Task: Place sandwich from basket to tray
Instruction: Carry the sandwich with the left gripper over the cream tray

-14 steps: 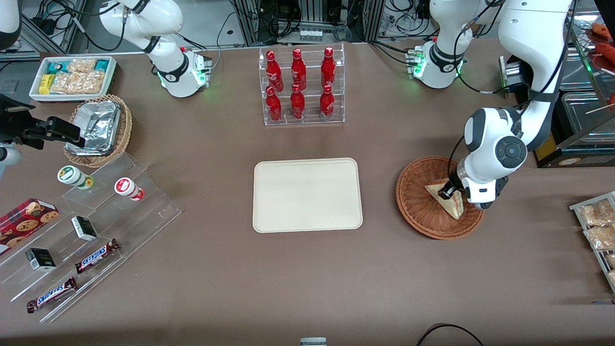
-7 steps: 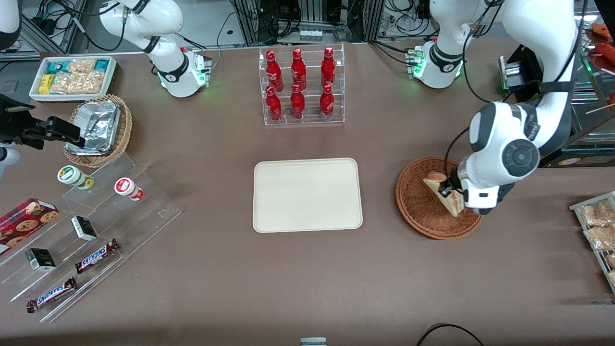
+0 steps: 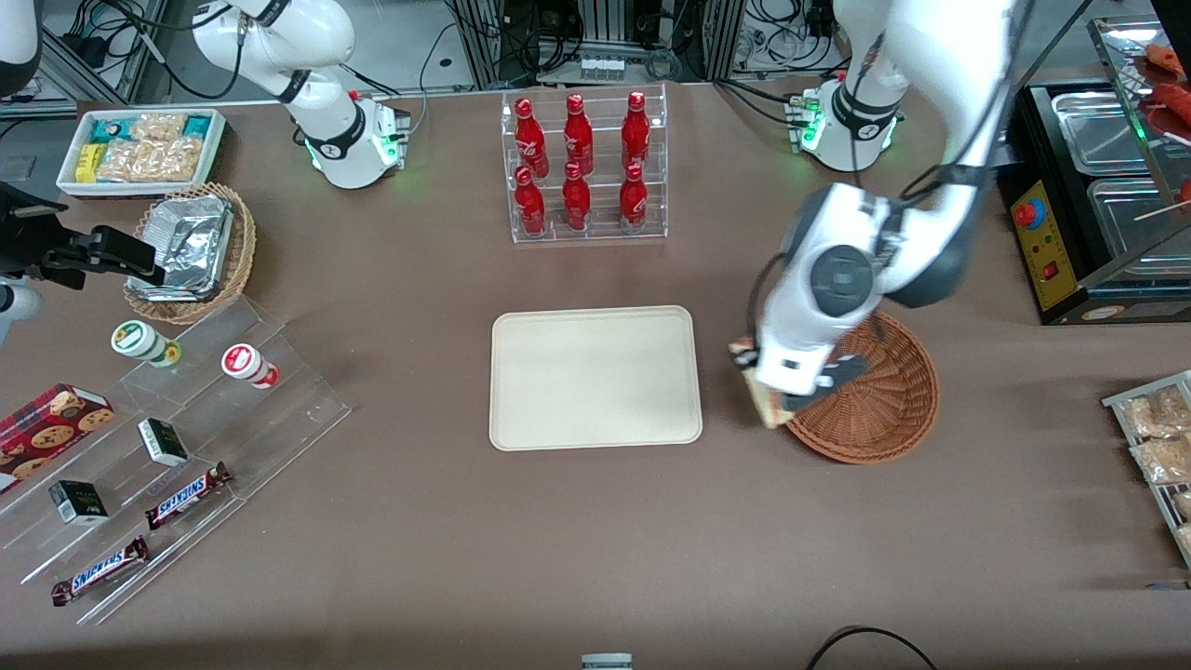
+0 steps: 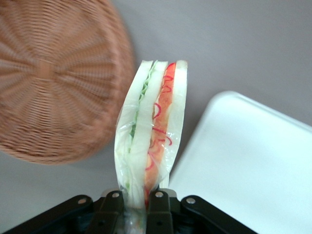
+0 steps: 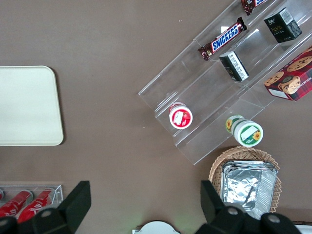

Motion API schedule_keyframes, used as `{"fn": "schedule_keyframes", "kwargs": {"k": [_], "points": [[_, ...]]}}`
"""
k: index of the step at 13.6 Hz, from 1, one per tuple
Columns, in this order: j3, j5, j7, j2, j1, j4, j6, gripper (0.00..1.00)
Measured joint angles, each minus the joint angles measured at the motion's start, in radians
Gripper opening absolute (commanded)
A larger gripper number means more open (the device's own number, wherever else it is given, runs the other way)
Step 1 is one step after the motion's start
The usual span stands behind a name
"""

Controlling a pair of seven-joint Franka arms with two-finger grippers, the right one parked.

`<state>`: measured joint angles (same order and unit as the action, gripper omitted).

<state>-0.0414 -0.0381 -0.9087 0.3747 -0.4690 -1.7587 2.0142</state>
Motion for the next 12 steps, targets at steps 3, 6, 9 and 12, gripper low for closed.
{"fn": "schedule_keyframes", "kwargs": {"k": [3, 6, 9, 12], "points": [[-0.001, 0.032, 0.033, 0.111, -0.095, 0.098, 0.041, 0.00], [-0.001, 0.035, 0.014, 0.229, -0.164, 0.234, 0.050, 0.00], [-0.001, 0.035, 0.002, 0.307, -0.211, 0.340, 0.050, 0.00], [-0.018, 0.006, -0.008, 0.361, -0.232, 0.404, 0.049, 0.00]]}}
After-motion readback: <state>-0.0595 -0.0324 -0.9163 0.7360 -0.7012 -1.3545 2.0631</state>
